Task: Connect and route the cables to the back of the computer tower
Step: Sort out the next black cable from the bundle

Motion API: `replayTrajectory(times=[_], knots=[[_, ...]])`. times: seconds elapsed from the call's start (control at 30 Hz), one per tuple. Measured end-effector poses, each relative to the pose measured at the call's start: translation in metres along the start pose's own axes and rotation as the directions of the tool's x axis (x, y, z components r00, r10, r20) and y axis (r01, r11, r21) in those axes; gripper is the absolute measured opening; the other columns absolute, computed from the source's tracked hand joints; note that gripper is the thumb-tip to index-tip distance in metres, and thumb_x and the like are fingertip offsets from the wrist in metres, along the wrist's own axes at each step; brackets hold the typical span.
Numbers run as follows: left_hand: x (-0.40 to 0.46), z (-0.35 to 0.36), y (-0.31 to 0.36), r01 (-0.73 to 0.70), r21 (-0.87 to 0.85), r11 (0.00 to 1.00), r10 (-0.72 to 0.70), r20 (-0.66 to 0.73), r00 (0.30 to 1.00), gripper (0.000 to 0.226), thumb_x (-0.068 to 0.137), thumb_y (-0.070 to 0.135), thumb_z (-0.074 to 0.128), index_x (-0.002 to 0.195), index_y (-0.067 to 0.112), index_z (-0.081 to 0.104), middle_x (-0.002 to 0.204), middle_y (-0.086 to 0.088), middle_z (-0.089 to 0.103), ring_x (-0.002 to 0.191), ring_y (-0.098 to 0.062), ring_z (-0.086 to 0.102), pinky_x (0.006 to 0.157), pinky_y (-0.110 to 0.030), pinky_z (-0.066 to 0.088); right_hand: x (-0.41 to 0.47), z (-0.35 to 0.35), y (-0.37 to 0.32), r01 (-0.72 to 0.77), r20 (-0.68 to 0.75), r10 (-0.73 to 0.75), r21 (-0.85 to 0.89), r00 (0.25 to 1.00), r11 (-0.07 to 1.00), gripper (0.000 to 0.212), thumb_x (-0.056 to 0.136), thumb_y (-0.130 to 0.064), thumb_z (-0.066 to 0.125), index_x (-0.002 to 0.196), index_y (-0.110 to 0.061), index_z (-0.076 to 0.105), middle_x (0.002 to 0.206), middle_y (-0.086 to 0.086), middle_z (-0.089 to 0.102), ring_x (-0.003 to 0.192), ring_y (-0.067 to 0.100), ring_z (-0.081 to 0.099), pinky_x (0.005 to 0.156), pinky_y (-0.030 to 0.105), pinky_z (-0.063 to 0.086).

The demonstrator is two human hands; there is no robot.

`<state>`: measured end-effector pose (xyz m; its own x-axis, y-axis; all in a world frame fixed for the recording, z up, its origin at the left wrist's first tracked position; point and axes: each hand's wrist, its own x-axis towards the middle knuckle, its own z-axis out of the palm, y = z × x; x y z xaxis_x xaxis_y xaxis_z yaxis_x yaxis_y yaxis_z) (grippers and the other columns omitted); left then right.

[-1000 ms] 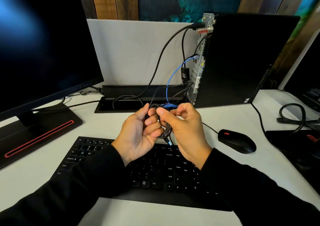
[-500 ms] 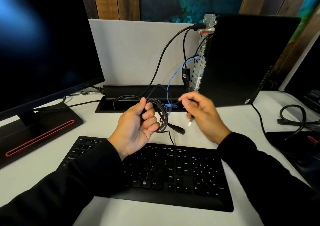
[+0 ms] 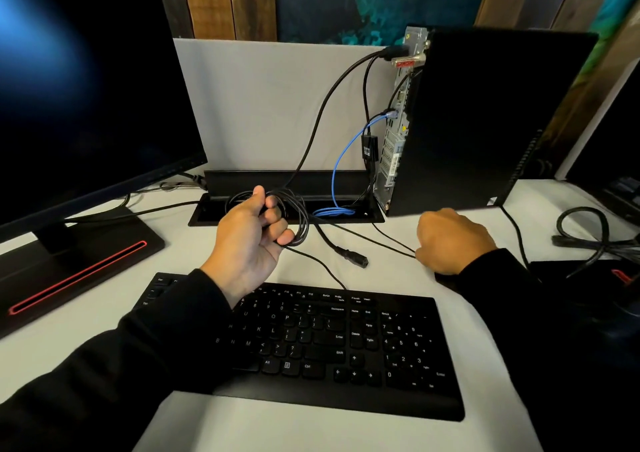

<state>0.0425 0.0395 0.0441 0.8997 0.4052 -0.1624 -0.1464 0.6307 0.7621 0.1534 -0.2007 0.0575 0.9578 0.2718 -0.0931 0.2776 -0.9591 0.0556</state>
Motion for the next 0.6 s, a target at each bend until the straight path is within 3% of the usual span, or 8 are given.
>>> replayTrajectory(times=[0.1,0.2,0.27,0.3,0.37,0.43,0.5,0.6], knots=[[0.001,-0.002,-0.001,-0.044,0.029,0.999,0.044,0.001,0.999,0.040,0.109,0.035,0.040,0.077,0.016,0.051,0.059,0.004,0.033,0.045,-0.010,0.025,0.043,-0.024,0.033,0.007,0.009,0.009,0.048,0.019,-0.049,0.035,0.999,0.998,0.025,0.095,-0.032,0.065,0.077,-0.019,0.055,0.092,0.004,0.056,0.078,0.022,0.058,0.070,0.031,0.046],[0.002,-0.004,-0.001,-0.116,0.070,0.991,0.115,0.013,0.993,0.039,0.110,0.034,0.039,0.078,0.015,0.052,0.057,0.005,0.037,0.048,-0.011,0.027,0.047,-0.025,0.034,0.004,0.010,0.005,0.205,0.103,-0.299,0.520,0.949,0.829,0.048,0.098,-0.042,0.064,0.059,-0.018,0.048,0.061,0.001,0.044,0.053,0.013,0.040,0.053,0.026,0.033],[0.001,-0.003,-0.007,-0.143,0.109,0.984,0.140,0.029,0.990,0.037,0.111,0.031,0.037,0.081,0.015,0.051,0.055,0.006,0.038,0.048,-0.011,0.029,0.051,-0.026,0.034,-0.007,0.000,-0.010,0.003,0.160,-0.488,0.949,0.858,0.316,0.039,0.102,-0.034,0.058,0.067,-0.018,0.049,0.062,0.001,0.031,0.054,0.015,0.027,0.049,0.027,0.027],[0.000,-0.003,-0.010,-0.153,0.119,0.981,0.148,0.046,0.988,0.036,0.111,0.029,0.036,0.082,0.014,0.052,0.055,0.006,0.037,0.049,-0.012,0.029,0.053,-0.026,0.034,-0.016,-0.008,-0.020,-0.152,0.148,-0.594,0.987,0.791,0.043,0.030,0.101,-0.028,0.054,0.074,-0.015,0.053,0.064,0.002,0.032,0.058,0.016,0.028,0.050,0.027,0.030],[-0.001,-0.001,-0.015,-0.167,0.130,0.977,0.155,0.092,0.984,0.035,0.111,0.026,0.035,0.085,0.012,0.054,0.057,0.005,0.035,0.052,-0.013,0.028,0.056,-0.027,0.034,-0.028,-0.014,-0.040,-0.287,0.043,-0.710,0.930,0.703,-0.229,0.017,0.099,-0.018,0.051,0.090,-0.008,0.062,0.071,0.006,0.045,0.066,0.019,0.042,0.063,0.031,0.044],[-0.002,0.000,-0.017,-0.176,0.154,0.972,0.154,0.142,0.978,0.034,0.110,0.025,0.036,0.087,0.011,0.057,0.061,0.004,0.036,0.055,-0.013,0.027,0.057,-0.028,0.035,-0.031,-0.007,-0.057,-0.142,-0.069,-0.663,0.955,0.746,-0.260,0.015,0.098,-0.015,0.055,0.096,-0.013,0.070,0.086,0.005,0.059,0.079,0.017,0.052,0.075,0.033,0.043],[-0.005,0.000,-0.021,-0.209,0.196,0.958,0.169,0.203,0.964,0.034,0.109,0.024,0.037,0.087,0.011,0.058,0.065,0.003,0.040,0.054,-0.012,0.028,0.058,-0.028,0.035,-0.035,-0.001,-0.073,0.054,-0.171,-0.526,0.972,0.833,-0.231,0.020,0.099,-0.012,0.059,0.093,-0.022,0.076,0.089,-0.003,0.062,0.078,0.011,0.046,0.071,0.029,0.035],[-0.009,0.001,-0.027,-0.262,0.223,0.939,0.193,0.288,0.938,0.034,0.110,0.023,0.035,0.085,0.011,0.057,0.072,0.003,0.047,0.052,-0.010,0.032,0.059,-0.027,0.036,-0.037,0.001,-0.083,0.119,-0.266,-0.365,0.918,0.892,-0.378,0.021,0.098,-0.001,0.058,0.100,-0.012,0.075,0.077,-0.002,0.061,0.065,0.012,0.047,0.060,0.025,0.040]])
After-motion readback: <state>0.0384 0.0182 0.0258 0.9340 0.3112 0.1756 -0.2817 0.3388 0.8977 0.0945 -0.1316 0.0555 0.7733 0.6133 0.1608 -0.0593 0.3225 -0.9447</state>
